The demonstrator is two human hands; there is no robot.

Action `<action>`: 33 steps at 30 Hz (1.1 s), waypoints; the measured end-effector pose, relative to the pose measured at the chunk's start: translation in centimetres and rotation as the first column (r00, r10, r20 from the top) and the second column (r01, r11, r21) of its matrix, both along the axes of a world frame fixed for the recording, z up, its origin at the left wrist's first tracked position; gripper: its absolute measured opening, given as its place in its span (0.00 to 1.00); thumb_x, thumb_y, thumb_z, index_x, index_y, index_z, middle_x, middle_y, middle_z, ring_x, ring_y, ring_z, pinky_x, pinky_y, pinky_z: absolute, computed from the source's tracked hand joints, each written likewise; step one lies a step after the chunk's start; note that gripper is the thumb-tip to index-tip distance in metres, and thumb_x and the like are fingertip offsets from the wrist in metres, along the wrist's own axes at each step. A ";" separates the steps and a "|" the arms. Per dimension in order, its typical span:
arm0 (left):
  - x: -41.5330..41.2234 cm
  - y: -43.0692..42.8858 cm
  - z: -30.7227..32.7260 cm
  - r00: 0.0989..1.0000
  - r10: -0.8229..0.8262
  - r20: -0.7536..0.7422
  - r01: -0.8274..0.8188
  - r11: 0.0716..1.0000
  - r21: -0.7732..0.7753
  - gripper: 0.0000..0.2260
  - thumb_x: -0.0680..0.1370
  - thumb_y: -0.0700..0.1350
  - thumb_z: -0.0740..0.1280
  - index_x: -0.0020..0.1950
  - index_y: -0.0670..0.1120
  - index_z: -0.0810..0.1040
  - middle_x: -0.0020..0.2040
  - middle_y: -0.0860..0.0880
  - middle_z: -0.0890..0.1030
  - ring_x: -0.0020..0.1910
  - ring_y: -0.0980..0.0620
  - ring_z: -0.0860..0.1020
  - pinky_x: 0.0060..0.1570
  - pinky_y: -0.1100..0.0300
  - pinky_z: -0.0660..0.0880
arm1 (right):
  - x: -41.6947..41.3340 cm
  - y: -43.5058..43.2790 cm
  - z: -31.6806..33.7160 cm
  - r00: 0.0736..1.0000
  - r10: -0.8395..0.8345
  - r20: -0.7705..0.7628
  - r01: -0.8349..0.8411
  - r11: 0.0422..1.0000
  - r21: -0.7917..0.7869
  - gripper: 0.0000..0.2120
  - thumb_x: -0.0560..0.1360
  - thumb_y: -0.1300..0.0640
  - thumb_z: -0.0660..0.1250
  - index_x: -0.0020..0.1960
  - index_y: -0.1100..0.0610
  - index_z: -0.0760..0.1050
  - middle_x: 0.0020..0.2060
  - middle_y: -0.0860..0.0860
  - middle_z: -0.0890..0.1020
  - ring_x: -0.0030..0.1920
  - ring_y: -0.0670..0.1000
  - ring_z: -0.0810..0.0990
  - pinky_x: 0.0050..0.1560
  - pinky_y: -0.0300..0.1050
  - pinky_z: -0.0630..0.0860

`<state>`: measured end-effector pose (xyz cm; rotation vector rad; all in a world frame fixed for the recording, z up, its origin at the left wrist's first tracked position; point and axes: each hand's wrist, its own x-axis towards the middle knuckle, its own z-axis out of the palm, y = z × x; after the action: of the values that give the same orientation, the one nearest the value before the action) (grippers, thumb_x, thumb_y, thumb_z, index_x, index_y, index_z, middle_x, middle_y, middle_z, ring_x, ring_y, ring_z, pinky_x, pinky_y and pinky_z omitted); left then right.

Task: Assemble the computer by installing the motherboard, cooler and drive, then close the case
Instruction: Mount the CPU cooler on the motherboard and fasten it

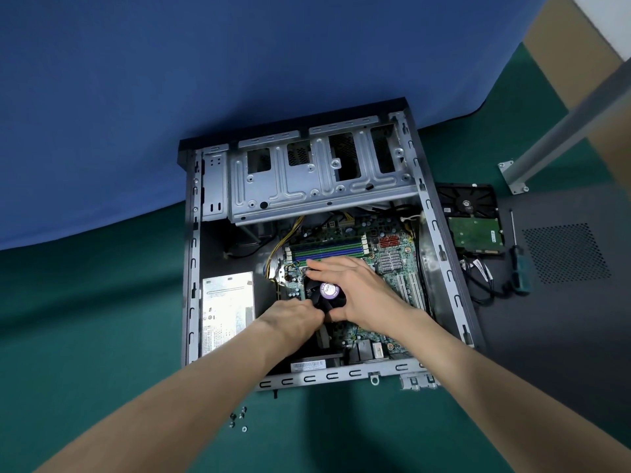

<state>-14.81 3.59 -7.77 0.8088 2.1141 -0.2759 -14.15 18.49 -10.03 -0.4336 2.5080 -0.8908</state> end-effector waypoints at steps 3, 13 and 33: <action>0.0 0.0 0.1 1.000 -0.002 -0.012 0.002 1.000 0.009 0.15 0.80 0.36 0.54 0.65 0.44 0.70 0.61 0.43 0.73 0.62 0.43 0.72 0.58 0.54 0.69 | 0.0 0.0 -0.1 1.000 0.000 -0.005 0.000 1.000 0.004 0.40 0.68 0.56 0.77 0.75 0.47 0.62 0.74 0.38 0.61 0.73 0.43 0.56 0.71 0.38 0.44; 0.1 -0.3 0.6 1.000 0.019 -0.012 -0.018 0.999 0.045 0.13 0.81 0.36 0.54 0.63 0.43 0.70 0.62 0.44 0.72 0.63 0.45 0.69 0.62 0.56 0.65 | -0.1 0.0 0.0 1.000 0.001 0.008 -0.001 1.000 -0.006 0.40 0.68 0.56 0.77 0.75 0.47 0.62 0.74 0.39 0.61 0.74 0.43 0.56 0.73 0.39 0.46; -0.2 -0.2 -0.2 0.999 0.039 0.035 -0.040 0.999 0.028 0.14 0.80 0.35 0.56 0.65 0.40 0.69 0.64 0.42 0.72 0.65 0.45 0.69 0.65 0.55 0.65 | 0.0 -0.1 -0.2 0.999 -0.023 0.029 0.024 0.999 -0.025 0.41 0.66 0.56 0.78 0.74 0.47 0.63 0.74 0.38 0.62 0.72 0.41 0.57 0.71 0.39 0.47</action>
<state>-15.04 3.44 -8.01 0.7823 2.1030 -0.2098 -14.14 18.42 -10.22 -0.3971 2.4825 -0.9326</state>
